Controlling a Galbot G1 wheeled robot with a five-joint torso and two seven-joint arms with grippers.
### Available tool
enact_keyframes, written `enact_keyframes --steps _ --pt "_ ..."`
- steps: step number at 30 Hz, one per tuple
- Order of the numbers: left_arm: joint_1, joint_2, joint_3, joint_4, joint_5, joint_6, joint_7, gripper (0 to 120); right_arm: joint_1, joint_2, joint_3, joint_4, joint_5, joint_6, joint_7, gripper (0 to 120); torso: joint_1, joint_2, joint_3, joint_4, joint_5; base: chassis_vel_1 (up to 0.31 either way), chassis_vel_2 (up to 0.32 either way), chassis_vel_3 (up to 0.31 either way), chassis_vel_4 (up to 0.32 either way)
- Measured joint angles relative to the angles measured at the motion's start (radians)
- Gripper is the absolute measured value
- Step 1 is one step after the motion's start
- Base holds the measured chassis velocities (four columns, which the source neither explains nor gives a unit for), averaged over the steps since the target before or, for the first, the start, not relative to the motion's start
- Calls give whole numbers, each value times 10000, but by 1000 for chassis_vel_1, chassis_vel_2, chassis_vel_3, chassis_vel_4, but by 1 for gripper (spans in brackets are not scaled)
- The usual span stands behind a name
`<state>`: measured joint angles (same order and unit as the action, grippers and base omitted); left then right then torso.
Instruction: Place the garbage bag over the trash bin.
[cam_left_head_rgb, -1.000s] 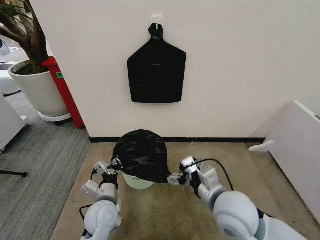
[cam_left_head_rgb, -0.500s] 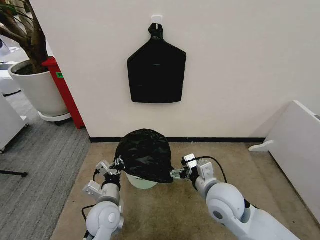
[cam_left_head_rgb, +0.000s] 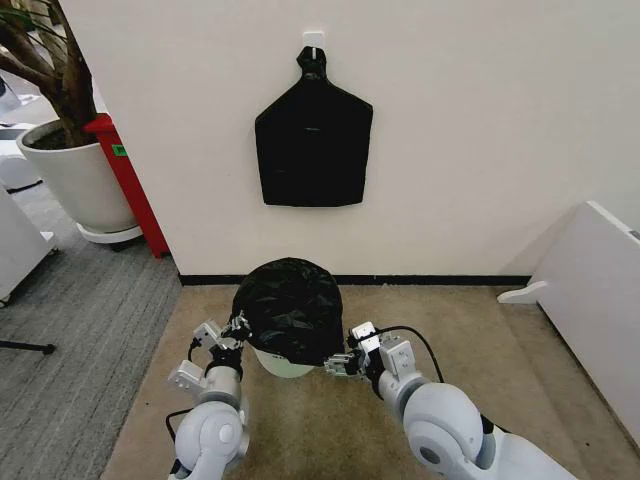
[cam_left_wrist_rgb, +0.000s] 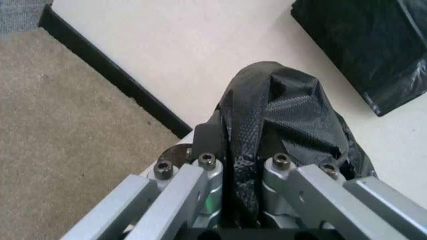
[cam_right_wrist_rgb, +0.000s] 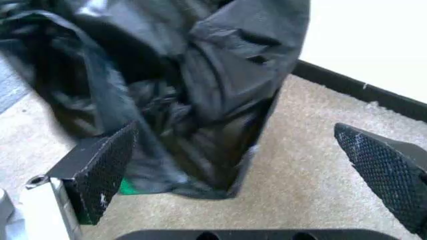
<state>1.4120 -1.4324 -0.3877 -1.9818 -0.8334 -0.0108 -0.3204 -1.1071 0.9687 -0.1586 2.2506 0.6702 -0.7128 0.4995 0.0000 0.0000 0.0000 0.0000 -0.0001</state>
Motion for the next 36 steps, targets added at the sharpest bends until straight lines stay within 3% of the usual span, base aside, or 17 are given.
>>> enact_keyframes --steps 16,24,30,36 --pt "52 -117 57 -217 -81 -46 -21 5 -639 191 -422 -439 -952 155 -299 100 0 0 0 0 2 0 0 0 0" --pt "29 -20 -44 -106 -87 -78 -22 5 -791 33 145 553 -992 124 -367 100 0 0 0 -1 1 0 0 0 0" --pt "4 -38 23 -5 -22 -80 -22 5 -412 -88 485 1131 -1607 350 -844 100 0 0 0 -2 0 0 0 0 0" --pt "-1 -79 168 26 57 -82 -22 5 319 -213 -231 579 -1982 750 -1491 100 0 0 0 0 1 0 0 0 0"
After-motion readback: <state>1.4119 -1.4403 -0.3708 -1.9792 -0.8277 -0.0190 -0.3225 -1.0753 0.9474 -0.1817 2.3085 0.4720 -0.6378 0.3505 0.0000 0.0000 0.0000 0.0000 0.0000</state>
